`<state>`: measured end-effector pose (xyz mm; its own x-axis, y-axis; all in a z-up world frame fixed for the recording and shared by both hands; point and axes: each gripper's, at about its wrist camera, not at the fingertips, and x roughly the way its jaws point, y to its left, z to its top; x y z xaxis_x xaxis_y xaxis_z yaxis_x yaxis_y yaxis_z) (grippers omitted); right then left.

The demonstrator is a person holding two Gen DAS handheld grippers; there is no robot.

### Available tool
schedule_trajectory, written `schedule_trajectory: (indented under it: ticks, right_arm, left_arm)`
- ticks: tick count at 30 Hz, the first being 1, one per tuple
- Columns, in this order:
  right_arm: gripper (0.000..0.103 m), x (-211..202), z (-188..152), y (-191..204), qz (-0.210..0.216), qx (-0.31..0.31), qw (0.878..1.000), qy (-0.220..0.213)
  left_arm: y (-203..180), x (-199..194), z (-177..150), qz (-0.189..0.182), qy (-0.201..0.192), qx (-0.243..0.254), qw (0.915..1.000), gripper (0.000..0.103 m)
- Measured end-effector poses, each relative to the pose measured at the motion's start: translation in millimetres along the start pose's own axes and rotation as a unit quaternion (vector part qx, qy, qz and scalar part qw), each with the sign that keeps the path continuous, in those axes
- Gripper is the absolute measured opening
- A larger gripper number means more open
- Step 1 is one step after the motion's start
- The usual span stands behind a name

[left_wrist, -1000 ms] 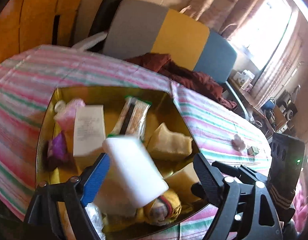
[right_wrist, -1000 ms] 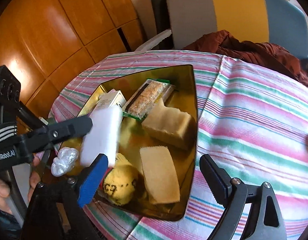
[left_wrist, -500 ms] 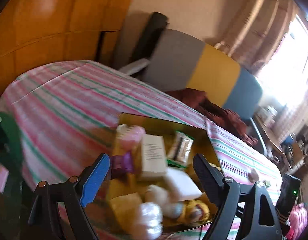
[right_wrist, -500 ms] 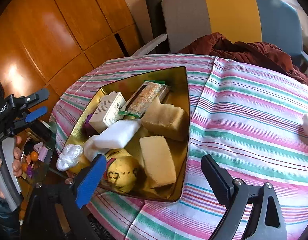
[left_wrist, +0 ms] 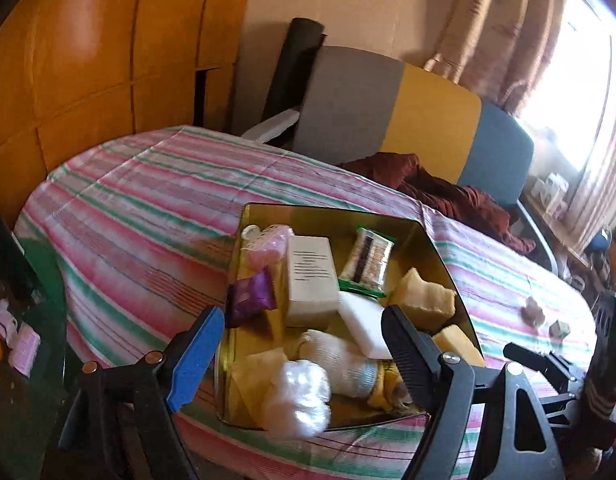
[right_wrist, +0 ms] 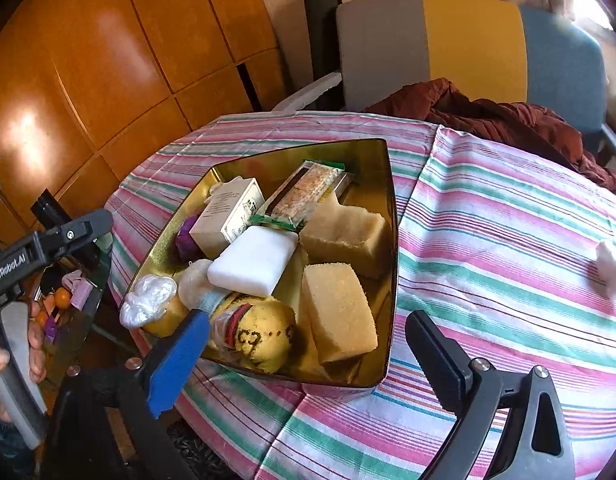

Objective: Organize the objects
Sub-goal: 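Move both grippers back to the cotton ball and green box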

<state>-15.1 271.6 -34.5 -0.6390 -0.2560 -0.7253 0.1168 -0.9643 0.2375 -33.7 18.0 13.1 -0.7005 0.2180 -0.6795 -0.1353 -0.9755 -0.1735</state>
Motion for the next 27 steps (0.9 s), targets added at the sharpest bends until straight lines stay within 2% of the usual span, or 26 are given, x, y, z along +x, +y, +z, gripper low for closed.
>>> schedule_trajectory:
  ticks: [10, 27]
  right_arm:
    - [0.099, -11, -5, -11, -0.011, 0.017, 1.000, -0.007]
    - [0.100, -28, -13, -56, -0.047, 0.067, 0.997, -0.015]
  left_arm:
    - [-50, -7, -4, -0.002, -0.011, 0.080, 0.9967, 0.081]
    - [-94, -3, -15, -0.028, 0.010, 0.136, 0.9902, 0.081]
